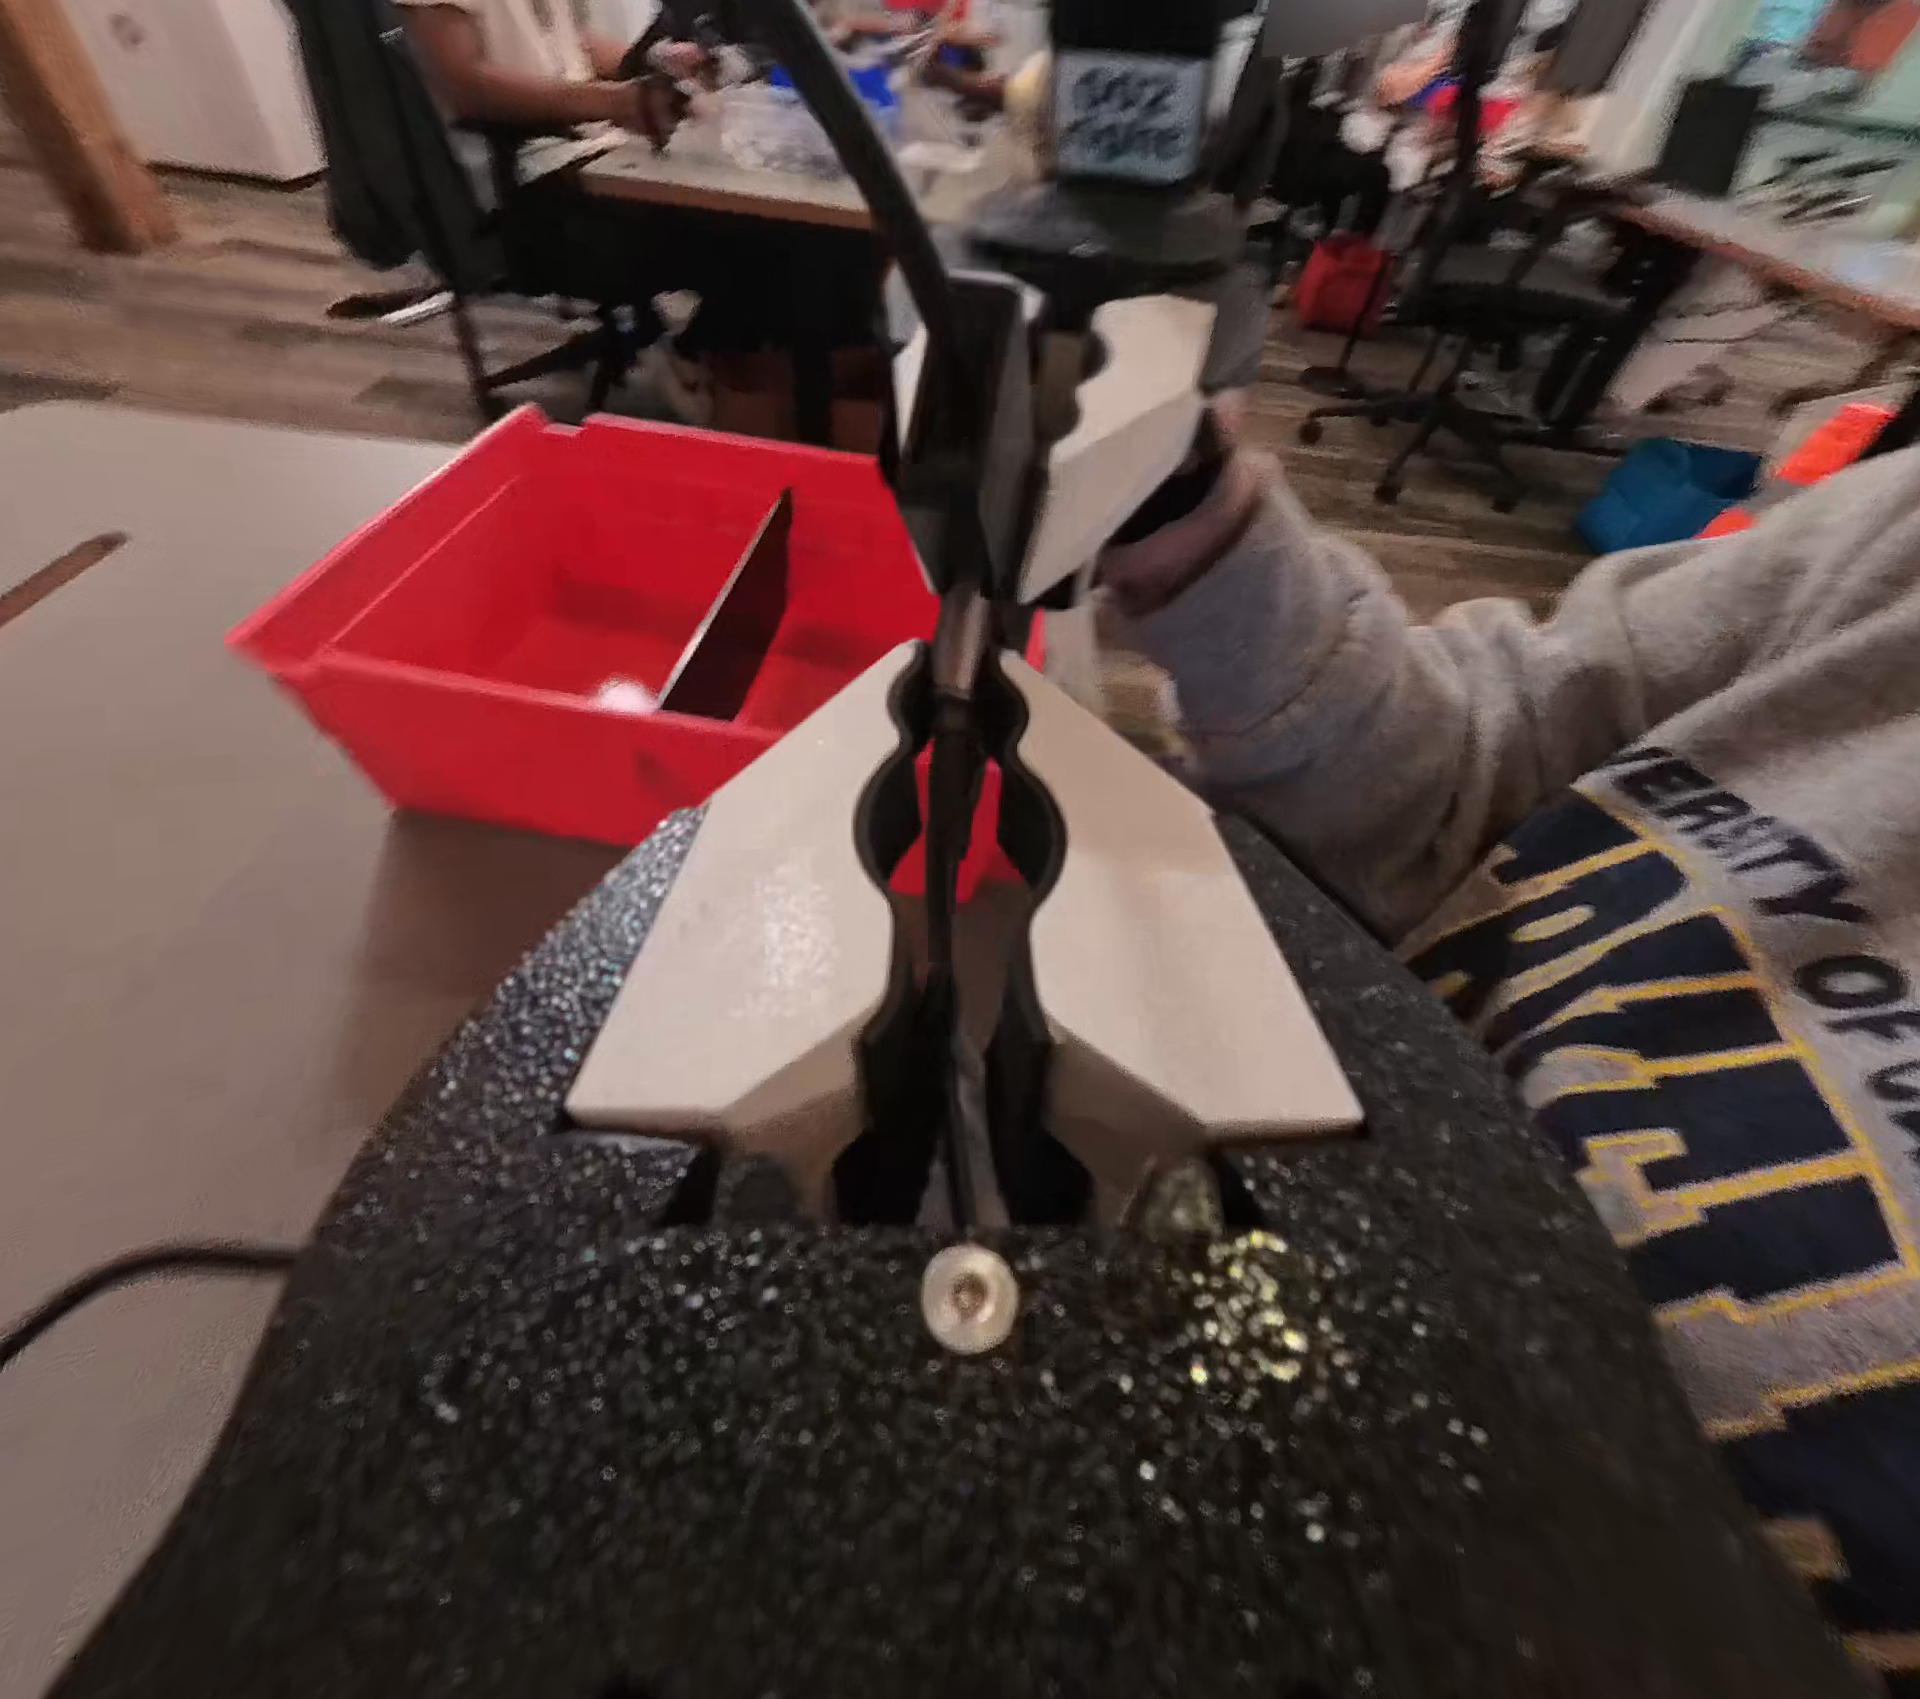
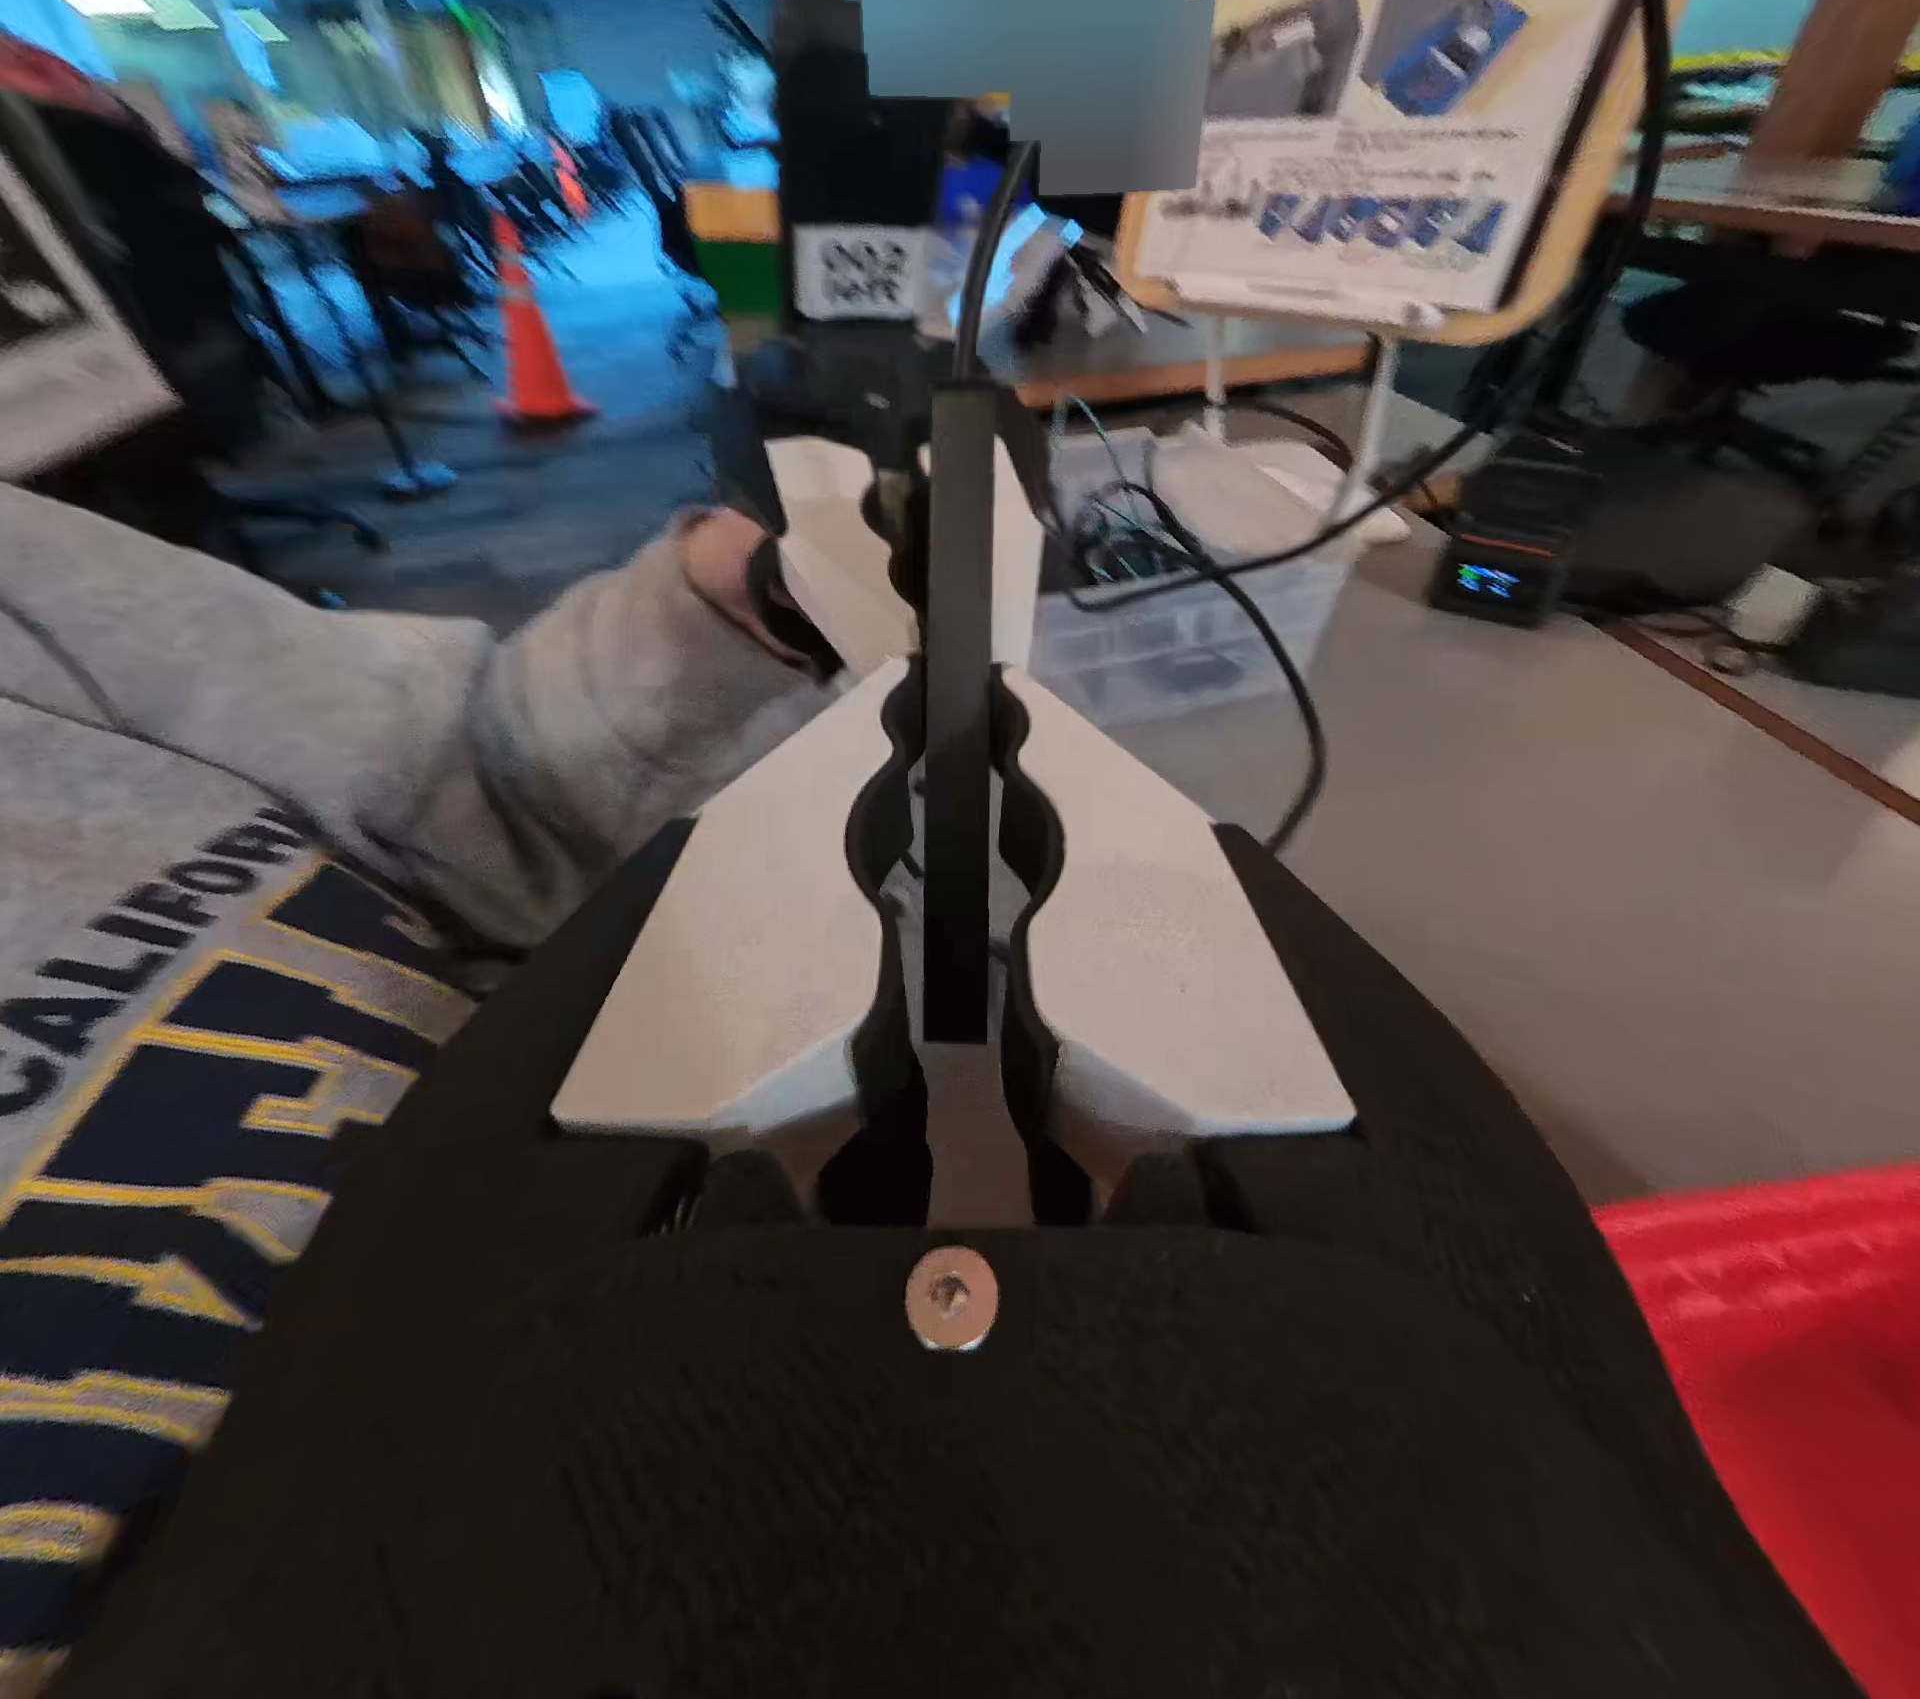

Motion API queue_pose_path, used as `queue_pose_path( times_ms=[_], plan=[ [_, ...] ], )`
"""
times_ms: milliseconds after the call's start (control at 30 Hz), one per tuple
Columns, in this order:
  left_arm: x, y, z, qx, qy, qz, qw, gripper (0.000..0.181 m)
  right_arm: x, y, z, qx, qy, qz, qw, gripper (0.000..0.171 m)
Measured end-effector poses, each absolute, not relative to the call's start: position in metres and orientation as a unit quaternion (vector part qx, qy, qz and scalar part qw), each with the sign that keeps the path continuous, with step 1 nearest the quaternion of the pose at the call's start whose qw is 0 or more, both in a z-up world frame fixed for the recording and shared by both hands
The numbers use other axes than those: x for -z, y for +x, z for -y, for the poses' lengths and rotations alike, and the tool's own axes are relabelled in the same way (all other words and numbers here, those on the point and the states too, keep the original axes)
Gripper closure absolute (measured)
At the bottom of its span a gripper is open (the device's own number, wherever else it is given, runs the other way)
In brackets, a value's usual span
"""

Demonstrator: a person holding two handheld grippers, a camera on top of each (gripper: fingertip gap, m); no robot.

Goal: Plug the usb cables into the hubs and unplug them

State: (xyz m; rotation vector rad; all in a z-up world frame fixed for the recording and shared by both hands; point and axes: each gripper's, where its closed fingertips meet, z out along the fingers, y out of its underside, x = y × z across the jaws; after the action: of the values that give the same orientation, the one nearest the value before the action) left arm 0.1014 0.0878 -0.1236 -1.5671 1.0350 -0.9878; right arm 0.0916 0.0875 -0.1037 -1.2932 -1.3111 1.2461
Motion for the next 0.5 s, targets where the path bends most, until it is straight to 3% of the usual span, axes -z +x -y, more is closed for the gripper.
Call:
queue_pose_path(
  times_ms=[200, 333, 500],
  plan=[
    [0.118, 0.099, -0.053, 0.473, -0.616, -0.438, 0.452, 0.175, 0.101, 0.089, -0.06, -0.573, -0.487, 0.541, 0.376, 0.163],
    [0.122, 0.083, -0.06, 0.437, -0.646, -0.414, 0.47, 0.174, 0.104, 0.076, -0.062, -0.488, -0.504, 0.567, 0.431, 0.162],
    [0.114, 0.085, -0.033, 0.469, -0.616, -0.436, 0.459, 0.175, 0.097, 0.078, -0.039, -0.56, -0.473, 0.568, 0.374, 0.162]
  ],
)
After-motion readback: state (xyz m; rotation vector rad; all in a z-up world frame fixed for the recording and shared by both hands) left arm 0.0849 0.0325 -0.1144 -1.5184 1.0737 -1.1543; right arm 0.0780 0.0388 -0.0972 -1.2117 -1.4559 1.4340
